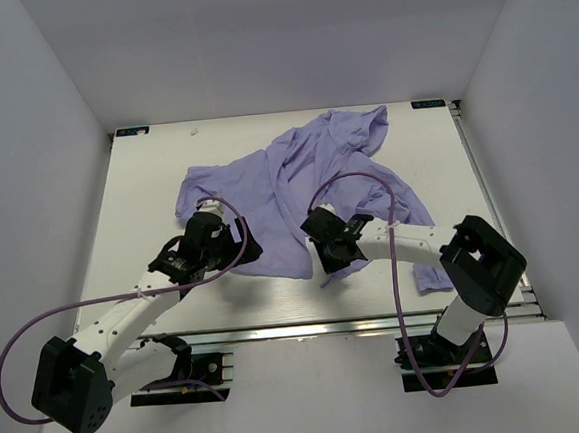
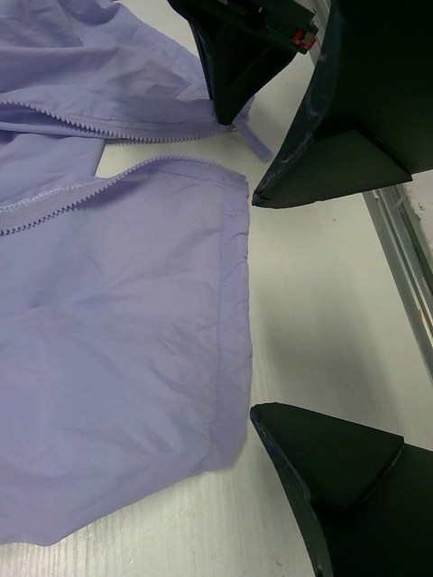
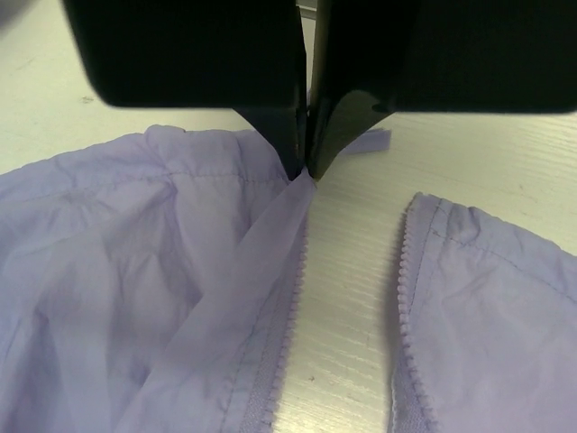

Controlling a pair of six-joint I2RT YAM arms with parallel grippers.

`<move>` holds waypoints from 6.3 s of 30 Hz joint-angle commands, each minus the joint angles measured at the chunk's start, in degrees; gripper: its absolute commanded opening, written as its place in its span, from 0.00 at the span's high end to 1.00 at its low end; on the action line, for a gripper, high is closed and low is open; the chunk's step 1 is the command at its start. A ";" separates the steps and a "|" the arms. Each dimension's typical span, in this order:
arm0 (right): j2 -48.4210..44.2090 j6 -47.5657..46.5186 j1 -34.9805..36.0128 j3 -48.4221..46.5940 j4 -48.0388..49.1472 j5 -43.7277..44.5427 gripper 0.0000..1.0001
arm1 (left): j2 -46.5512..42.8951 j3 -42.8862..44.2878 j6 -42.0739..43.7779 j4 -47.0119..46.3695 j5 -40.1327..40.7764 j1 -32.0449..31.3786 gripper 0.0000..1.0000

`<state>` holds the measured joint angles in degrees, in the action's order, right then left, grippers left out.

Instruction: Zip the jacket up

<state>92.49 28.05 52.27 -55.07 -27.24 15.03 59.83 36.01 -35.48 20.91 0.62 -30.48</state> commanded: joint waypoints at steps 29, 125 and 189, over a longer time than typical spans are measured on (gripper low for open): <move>-35.10 -2.83 -10.08 25.71 49.92 -31.37 1.00 | 21.99 1.17 -13.38 -55.08 -42.46 -0.72 0.29; -45.12 -4.41 -10.08 31.33 36.03 -17.49 0.46 | 22.61 7.76 -15.05 -53.68 -33.93 -13.91 1.00; -55.57 -3.80 -10.08 30.37 35.41 -18.72 0.37 | 24.28 6.00 -16.72 -55.97 -34.55 -13.91 1.00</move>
<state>38.04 22.22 42.09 -22.44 6.39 -7.01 85.93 42.68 -53.21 -34.68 -34.44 -44.05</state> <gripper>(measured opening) 0.625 0.018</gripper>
